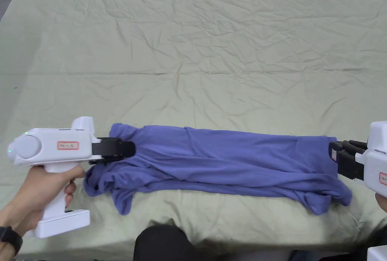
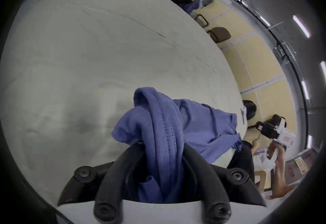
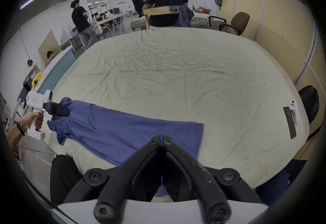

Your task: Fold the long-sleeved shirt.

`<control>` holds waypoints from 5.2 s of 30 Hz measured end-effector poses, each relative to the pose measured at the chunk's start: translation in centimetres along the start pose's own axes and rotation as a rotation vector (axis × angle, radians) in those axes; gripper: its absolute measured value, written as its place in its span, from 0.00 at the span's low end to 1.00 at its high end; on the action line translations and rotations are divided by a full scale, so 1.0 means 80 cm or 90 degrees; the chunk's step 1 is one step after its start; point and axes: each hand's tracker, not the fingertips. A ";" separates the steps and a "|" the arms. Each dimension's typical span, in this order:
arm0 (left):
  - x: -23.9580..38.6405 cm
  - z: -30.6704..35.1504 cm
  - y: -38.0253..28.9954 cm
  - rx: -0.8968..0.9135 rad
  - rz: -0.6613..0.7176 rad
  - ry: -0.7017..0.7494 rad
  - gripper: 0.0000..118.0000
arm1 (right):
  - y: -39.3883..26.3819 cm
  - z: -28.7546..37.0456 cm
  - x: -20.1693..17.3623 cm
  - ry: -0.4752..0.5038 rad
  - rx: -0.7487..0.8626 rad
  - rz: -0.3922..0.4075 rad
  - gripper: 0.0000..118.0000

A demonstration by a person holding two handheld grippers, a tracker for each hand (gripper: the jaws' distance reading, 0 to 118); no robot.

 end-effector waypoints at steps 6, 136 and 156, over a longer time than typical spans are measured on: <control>0.005 0.020 -0.001 -0.013 0.008 0.024 0.15 | -0.002 -0.003 0.005 0.011 0.004 -0.012 0.01; 0.317 -0.021 -0.135 0.125 -0.138 0.170 0.01 | 0.048 -0.136 -0.010 0.064 -0.242 0.197 0.01; 0.204 -0.112 -0.061 -0.038 -0.076 -0.126 0.94 | 0.019 -0.181 0.008 0.067 -0.271 0.206 0.01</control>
